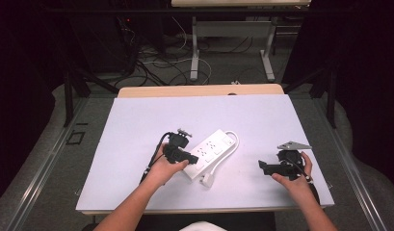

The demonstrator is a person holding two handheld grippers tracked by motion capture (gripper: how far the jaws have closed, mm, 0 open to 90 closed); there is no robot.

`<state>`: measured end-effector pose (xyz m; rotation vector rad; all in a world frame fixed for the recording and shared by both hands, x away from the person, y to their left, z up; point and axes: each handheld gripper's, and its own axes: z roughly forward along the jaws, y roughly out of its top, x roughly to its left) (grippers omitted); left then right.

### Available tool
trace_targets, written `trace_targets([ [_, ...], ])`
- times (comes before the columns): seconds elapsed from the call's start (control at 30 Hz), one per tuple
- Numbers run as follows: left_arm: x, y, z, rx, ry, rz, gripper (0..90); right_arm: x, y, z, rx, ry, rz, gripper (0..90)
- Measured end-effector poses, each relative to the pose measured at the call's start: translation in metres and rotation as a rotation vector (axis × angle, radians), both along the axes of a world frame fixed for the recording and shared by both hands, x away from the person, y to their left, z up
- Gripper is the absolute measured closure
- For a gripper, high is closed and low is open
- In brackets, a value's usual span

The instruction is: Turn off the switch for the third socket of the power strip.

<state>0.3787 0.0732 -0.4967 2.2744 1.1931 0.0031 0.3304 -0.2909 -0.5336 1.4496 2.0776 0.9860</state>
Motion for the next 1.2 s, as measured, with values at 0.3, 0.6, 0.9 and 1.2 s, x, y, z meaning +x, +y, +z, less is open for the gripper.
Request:
trace_targets([
  [0.3, 0.001, 0.007, 0.001, -0.002, -0.036, 0.013, 50.8, 0.000, 0.000, 0.000, 0.001, -0.001, 0.000, 6.8],
  [0.6, 0.002, 0.013, 0.003, -0.006, -0.066, 0.029, 45.9, 0.000, 0.000, 0.000, 0.000, -0.002, 0.000, 6.8],
  [0.9, 0.004, 0.023, 0.005, -0.021, -0.096, 0.057, 42.1, 0.000, 0.000, 0.001, -0.002, -0.004, -0.001, 6.8],
  [1.2, 0.005, 0.032, 0.011, -0.008, -0.138, 0.067, 37.9, 0.000, 0.000, 0.001, 0.000, -0.003, 0.000, 6.8],
])
